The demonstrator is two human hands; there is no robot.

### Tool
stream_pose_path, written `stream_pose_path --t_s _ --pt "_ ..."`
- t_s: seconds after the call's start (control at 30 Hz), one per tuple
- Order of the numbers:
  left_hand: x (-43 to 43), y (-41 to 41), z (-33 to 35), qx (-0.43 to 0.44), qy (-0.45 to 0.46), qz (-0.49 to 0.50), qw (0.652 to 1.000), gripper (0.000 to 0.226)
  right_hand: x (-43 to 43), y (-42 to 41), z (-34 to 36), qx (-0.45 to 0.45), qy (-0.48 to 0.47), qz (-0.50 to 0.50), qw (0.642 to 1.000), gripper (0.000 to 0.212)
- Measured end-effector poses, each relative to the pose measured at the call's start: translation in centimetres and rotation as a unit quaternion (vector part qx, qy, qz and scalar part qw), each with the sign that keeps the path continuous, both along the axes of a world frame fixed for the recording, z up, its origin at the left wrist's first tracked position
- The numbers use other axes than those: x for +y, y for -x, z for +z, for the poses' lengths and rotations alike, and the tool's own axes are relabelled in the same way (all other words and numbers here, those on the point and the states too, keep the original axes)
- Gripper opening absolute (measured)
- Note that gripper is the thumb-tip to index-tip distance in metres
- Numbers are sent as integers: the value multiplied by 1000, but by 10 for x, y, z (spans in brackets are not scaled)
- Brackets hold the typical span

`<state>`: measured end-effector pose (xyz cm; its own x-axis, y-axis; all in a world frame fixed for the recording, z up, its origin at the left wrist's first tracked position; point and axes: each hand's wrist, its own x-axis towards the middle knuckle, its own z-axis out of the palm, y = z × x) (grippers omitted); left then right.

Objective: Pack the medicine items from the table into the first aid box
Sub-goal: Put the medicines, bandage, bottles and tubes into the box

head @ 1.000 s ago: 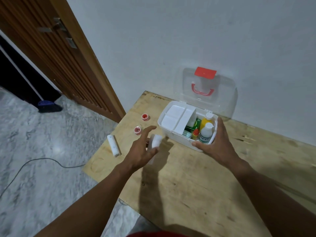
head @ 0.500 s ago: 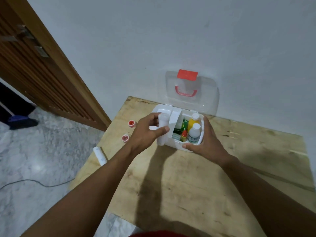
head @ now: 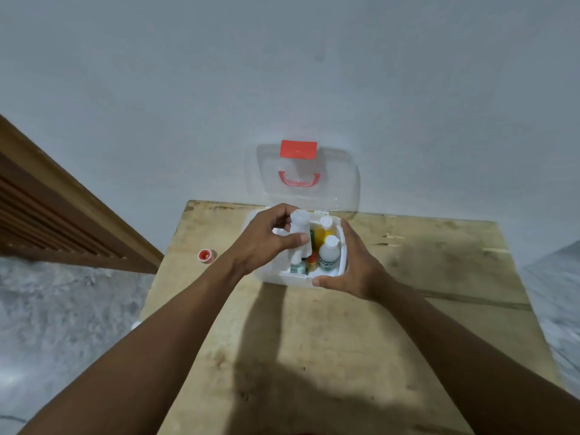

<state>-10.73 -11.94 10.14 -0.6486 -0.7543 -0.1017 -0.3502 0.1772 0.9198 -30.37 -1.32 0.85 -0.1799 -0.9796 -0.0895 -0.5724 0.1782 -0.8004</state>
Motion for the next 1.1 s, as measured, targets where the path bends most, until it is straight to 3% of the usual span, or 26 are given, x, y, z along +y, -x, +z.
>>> stream_pose_path --t_s 0.2,0.4,0.77,1.1 --pt "4 10 -14 24 -37 29 999 34 2 -2 2 19 15 0 1000 126" --pt "3 12 -17 8 -36 27 999 38 0 -1 -7 10 -19 -11 1000 138" --pt "-7 13 -13 -28 -29 -107 993 31 -1 -1 -8 1 -23 -21 1000 140" --pt "-13 25 -7 -113 73 -200 971 36 7 -4 1 25 -1 -3 1000 134"
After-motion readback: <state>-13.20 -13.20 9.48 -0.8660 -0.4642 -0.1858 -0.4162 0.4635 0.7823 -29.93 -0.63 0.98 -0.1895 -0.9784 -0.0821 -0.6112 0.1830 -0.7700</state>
